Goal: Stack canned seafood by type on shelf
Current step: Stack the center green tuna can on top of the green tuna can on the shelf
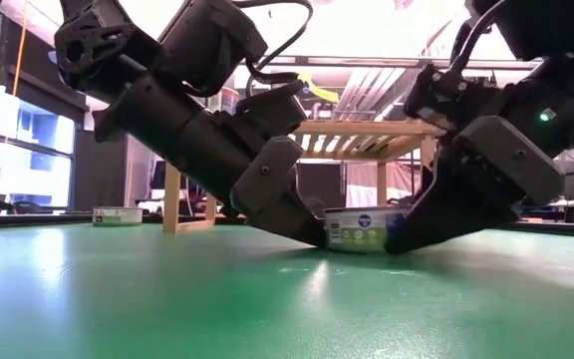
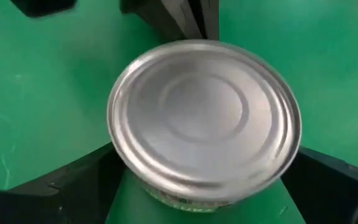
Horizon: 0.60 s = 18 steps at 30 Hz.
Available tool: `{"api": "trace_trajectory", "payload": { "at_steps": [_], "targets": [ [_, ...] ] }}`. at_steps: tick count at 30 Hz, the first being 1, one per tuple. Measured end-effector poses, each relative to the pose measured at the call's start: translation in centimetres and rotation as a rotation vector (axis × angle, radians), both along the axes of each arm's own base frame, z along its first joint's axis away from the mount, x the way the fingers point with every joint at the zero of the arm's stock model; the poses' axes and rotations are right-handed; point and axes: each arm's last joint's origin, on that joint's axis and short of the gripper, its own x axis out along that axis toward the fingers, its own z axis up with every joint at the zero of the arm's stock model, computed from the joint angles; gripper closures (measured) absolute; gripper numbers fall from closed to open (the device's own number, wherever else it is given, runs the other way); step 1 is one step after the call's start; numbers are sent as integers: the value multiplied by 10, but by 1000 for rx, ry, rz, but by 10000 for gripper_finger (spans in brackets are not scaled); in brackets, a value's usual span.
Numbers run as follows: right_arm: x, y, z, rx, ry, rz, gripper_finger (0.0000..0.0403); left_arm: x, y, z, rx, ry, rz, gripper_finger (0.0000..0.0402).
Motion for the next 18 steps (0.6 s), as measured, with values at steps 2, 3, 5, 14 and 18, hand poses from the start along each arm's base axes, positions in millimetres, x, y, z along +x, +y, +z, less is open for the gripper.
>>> {"api": "trace_trajectory", "payload": {
  "at_steps": [2, 3, 5, 14, 18],
  "targets": [
    [1, 2, 1, -24, -23, 5, 3, 0, 0, 0, -1, -2, 0, 402],
    [1, 2, 1, -24, -27, 4, 3, 0, 0, 0, -1, -3, 0, 402],
    [2, 2, -3, -15, -19, 4, 3, 0, 0, 0, -2, -3, -1, 402],
    [-3, 2, -2, 84, 46, -11, 3, 0, -1, 0, -1, 9, -6, 402],
    [-8, 1, 7, 144, 75, -11, 3, 0, -1, 0, 1, 18, -9, 401]
  ]
}}
